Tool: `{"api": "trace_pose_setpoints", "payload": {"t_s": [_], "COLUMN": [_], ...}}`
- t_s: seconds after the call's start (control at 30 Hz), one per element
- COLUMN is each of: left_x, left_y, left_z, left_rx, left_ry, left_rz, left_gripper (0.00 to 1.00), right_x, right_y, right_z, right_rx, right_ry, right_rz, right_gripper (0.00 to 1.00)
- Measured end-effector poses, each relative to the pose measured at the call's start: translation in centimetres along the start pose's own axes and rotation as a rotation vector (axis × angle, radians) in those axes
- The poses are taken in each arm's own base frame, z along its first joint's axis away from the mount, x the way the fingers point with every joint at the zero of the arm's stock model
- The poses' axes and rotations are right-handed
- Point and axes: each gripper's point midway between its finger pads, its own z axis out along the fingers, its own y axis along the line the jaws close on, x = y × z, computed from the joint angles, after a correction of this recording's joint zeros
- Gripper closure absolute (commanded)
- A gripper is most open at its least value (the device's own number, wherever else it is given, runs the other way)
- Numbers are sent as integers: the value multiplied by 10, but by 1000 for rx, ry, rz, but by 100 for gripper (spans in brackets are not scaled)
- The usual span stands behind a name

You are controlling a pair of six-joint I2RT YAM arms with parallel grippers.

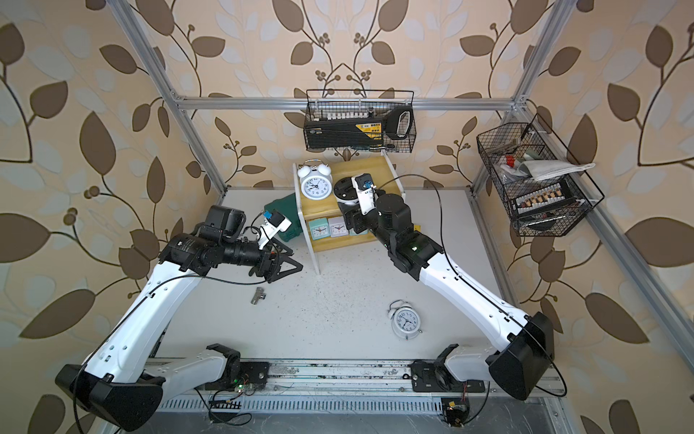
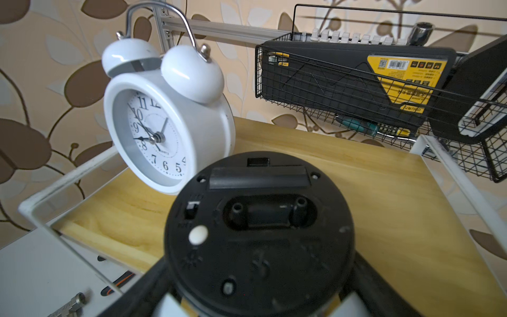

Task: Place the alarm clocks on the shelf by style
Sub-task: Pick up the alarm from the shelf.

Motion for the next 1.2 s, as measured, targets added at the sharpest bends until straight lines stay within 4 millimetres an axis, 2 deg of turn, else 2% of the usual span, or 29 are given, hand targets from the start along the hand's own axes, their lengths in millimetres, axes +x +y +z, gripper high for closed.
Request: {"api": "trace_pose_setpoints", "payload": {"t_s": [0.17,0.33,0.63,0.87,1.03,1.2], "left_x": [0,1,1,3,8,18], "left_y": [0,1,3,3,-7,-16], "left_z": [0,0,-4,-4,3,14], "left_rx": [-1,-4,-42,-59,-31,11], "left_ry": [0,3,17,44,71,102], "left_rz": [5,10,98,261,373,430], "left_gripper": [13,13,12,11,9,8], "right_x": [-8,-16,1,28,58,79], "right_y": [-9,-17,-14,20,49,80], "right_z": [-18,-45,-96,-122,-125,-123], "right_rx": [12,23,-18,-177,-292,-419], "right_ry": [-11,-11,186,438,632,784], "right_rz": [36,95,266,404,506,622], "right_gripper": [37,41,41,40,40,40]}}
